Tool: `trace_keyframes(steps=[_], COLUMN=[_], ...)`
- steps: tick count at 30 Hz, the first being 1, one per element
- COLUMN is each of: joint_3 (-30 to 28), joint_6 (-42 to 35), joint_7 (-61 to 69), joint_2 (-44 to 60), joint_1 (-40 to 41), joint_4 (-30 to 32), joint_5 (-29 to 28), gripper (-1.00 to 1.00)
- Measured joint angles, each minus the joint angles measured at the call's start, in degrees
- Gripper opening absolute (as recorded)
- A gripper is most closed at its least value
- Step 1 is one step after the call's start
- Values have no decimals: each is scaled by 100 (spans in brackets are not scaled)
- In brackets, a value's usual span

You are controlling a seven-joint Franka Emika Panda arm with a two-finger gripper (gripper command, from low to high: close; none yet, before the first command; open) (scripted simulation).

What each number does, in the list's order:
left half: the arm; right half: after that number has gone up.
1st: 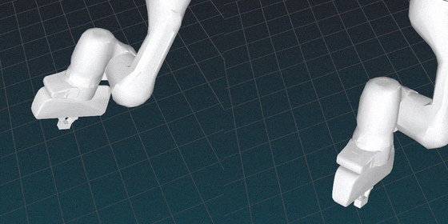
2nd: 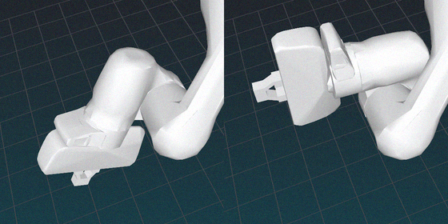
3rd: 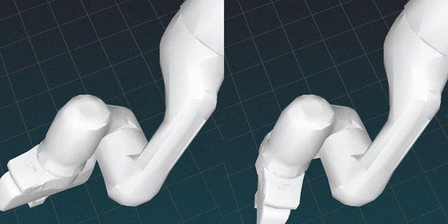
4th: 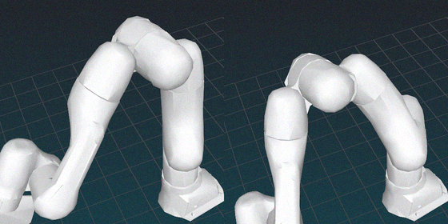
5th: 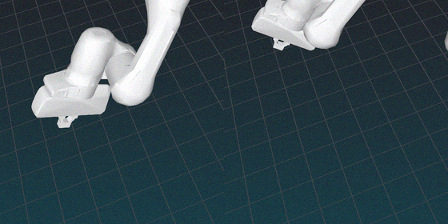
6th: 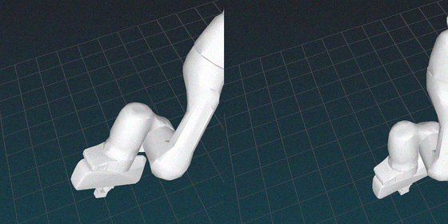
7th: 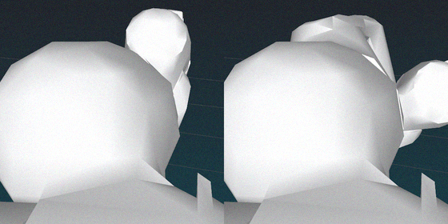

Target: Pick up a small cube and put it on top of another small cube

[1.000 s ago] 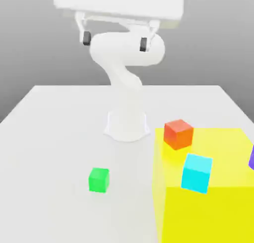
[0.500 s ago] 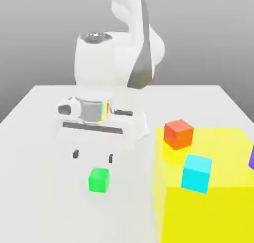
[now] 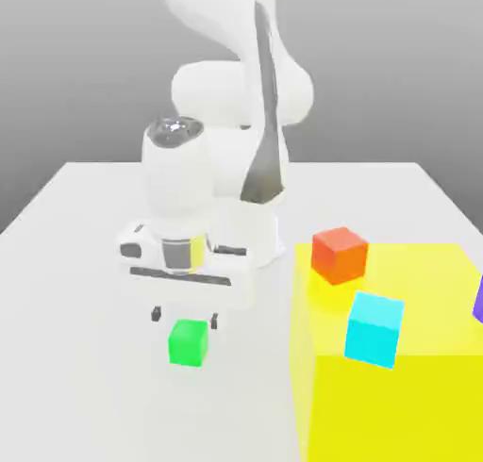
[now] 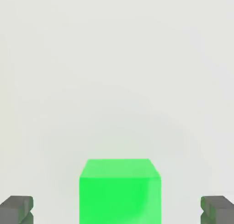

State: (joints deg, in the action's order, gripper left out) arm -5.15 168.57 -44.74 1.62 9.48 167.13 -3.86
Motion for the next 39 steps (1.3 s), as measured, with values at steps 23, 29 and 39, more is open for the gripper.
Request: trace_keyframes(steps=[23,29,39], joint_3=[459,468,197], joint_6=[1326,1345,727], joint_7=[243,227,-19], joint_2=[1263,1279,753], joint_1=[545,562,206], joint_4=[42,46,-75], joint_5=[155,129,-9], gripper=[-100,-100,-100])
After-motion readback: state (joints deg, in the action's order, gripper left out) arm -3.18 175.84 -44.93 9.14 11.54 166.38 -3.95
